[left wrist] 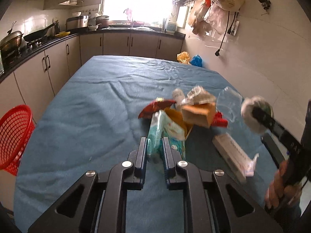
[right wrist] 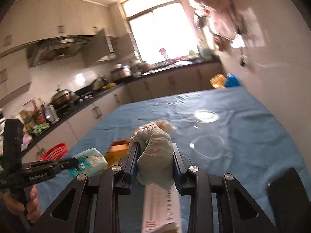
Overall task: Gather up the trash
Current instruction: 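Grasp the teal tissue pack with the left tool and lift it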
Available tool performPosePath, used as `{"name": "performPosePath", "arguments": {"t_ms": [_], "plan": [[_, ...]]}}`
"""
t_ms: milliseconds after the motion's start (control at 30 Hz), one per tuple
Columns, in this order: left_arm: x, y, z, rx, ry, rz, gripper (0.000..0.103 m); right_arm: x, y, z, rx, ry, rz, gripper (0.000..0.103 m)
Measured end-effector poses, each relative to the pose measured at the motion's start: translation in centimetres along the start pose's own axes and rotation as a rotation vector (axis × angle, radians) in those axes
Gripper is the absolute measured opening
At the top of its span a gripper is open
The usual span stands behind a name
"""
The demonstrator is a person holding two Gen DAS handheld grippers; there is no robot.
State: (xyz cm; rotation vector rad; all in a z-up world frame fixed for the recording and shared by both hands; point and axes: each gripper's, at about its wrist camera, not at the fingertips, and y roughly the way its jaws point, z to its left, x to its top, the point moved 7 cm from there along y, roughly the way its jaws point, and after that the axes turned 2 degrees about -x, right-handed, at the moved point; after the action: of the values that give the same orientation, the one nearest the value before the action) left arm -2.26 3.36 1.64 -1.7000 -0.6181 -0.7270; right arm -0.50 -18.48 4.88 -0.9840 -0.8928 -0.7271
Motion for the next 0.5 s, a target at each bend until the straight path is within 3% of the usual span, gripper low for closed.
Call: {"name": "performPosePath", "arguments": {"t_ms": [133, 267, 333, 400, 500], "plan": [[-2.8, -0.3, 0.5, 0.010, 0.011, 0.045, 0.014, -0.9, 0.1, 2.5, 0.088, -0.071, 0.027, 0.033], [-4.4, 0.0, 1.5, 0.038, 0.010, 0.079, 0.018, -1.9, 0.3, 4.1, 0.108, -0.132, 0.049, 0.033], [-4.6, 0.1, 1.5, 0.035, 0.017, 0.088, 0.036, -2.2, 0.4, 4.4, 0.108, -0.146, 0.057, 0.033], [-4.7, 0.1, 1.4, 0.051, 0.028, 0.094, 0.079, -2.4, 0.6, 4.4, 0.108, -0.146, 0.064, 0.033], [-4.4, 0.5, 1.0, 0.088, 0.055, 0.077, 0.080, -2.4, 0.8, 4.1, 0.107, -0.139, 0.069, 0.033]]}}
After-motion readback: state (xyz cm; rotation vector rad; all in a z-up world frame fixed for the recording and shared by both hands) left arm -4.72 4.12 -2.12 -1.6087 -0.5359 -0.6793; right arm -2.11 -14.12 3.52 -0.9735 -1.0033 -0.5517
